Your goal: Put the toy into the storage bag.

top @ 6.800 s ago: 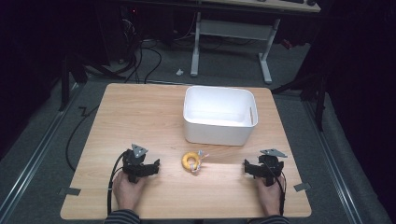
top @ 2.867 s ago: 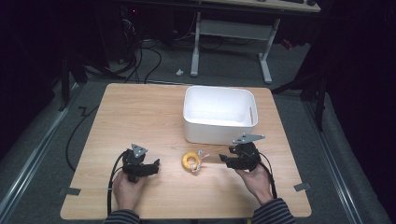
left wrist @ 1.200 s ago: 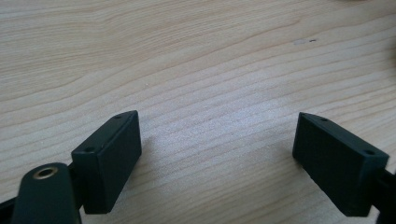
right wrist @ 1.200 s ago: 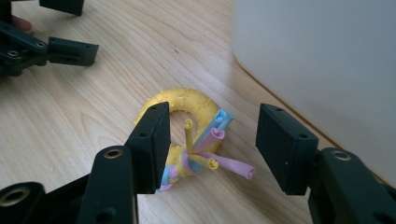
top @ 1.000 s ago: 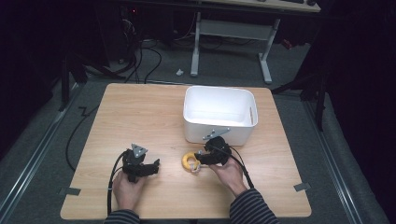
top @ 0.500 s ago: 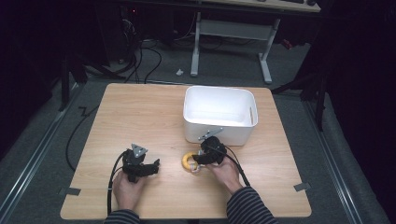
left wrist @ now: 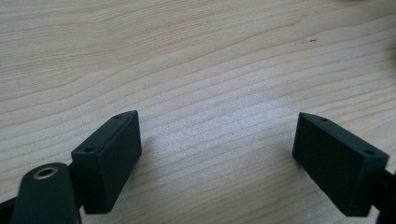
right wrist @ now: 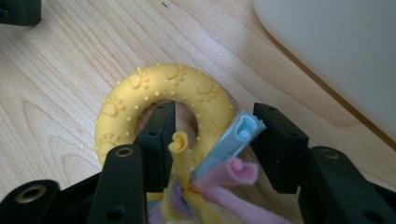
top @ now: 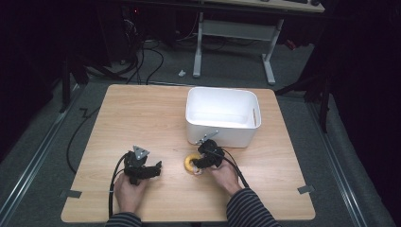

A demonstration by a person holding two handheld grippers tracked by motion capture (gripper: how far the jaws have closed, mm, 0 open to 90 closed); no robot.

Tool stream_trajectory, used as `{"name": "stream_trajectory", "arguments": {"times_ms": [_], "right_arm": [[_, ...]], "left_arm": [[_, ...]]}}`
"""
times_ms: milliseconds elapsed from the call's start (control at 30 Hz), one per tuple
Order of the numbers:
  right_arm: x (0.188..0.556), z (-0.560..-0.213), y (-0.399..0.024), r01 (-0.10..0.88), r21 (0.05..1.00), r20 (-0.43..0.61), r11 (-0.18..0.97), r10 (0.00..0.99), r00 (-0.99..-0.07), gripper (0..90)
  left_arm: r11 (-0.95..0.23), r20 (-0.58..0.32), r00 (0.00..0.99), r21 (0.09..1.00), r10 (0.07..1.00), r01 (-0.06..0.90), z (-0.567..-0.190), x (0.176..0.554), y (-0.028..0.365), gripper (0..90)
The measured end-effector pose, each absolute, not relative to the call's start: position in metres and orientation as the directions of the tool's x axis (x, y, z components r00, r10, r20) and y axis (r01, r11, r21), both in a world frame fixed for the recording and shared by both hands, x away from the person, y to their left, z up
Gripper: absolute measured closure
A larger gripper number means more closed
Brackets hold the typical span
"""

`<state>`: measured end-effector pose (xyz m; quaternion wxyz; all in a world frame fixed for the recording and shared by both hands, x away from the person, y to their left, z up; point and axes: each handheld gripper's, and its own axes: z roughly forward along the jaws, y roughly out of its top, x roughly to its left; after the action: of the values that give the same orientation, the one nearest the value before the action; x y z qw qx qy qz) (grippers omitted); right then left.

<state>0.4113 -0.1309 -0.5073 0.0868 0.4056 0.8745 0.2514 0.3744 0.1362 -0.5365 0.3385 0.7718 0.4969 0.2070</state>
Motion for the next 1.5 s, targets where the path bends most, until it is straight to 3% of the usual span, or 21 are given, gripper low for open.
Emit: {"name": "stream_trajectory", "arguments": {"times_ms": [333, 433, 1000, 1500], "right_arm": [[0.409, -0.507, -0.125, 0.651, 0.509, 0.021, 0.563, 0.748, -0.664, 62.1], [0.409, -0.507, -0.128, 0.674, 0.505, 0.056, 0.539, 0.759, -0.648, 65.6], [0.407, -0.497, -0.138, 0.660, 0.540, 0.088, 0.522, 0.745, -0.661, 66.8], [0.394, -0.478, -0.172, 0.653, 0.568, 0.087, 0.500, 0.753, -0.652, 66.8]], "left_arm": [[-0.276, -0.017, 0.420, 0.729, 0.908, 0.627, -0.537, 0.375, 0.136, 15.7], [-0.275, -0.017, 0.418, 0.729, 0.908, 0.627, -0.537, 0.375, 0.136, 16.0], [-0.274, -0.018, 0.418, 0.730, 0.909, 0.627, -0.537, 0.375, 0.136, 16.2], [-0.274, -0.017, 0.417, 0.729, 0.909, 0.627, -0.537, 0.375, 0.136, 16.2]]}}
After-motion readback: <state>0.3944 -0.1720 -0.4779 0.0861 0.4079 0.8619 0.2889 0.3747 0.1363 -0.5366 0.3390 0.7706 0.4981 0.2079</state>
